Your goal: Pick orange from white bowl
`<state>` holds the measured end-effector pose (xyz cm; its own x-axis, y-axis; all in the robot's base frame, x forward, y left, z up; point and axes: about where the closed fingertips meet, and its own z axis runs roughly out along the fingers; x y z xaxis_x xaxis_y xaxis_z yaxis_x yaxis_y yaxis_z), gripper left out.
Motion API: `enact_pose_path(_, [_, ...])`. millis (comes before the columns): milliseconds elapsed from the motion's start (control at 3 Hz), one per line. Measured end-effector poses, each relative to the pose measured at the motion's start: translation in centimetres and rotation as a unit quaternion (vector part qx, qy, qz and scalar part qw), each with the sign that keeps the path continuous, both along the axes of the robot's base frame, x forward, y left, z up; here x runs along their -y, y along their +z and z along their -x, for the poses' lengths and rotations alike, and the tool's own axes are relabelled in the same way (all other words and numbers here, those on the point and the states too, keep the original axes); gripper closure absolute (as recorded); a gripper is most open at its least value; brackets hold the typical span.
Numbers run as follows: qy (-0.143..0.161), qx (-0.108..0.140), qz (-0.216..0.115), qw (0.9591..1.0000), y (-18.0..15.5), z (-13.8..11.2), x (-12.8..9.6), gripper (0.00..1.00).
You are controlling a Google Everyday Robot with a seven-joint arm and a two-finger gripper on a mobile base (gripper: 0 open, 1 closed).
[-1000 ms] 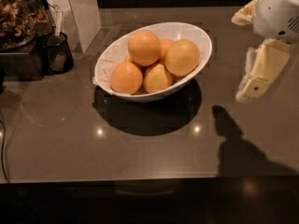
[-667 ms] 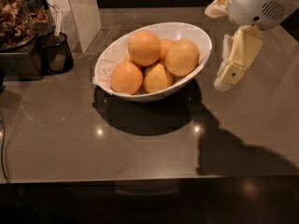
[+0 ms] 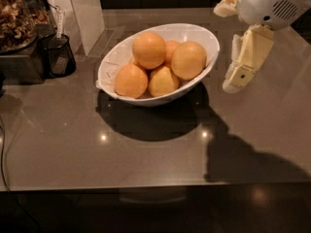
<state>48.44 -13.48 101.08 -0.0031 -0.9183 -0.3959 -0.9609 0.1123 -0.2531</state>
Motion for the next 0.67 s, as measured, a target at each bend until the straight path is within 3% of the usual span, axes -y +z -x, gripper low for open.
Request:
enact_pose_path(333, [0.038,-0.005,-0.009,0.9992,0.4,-2.6,-2.4,0.00])
enact_pose_path(667, [0.093,0.000,-0.031,0.9952,1.7,-7.6,-7.0,0.00])
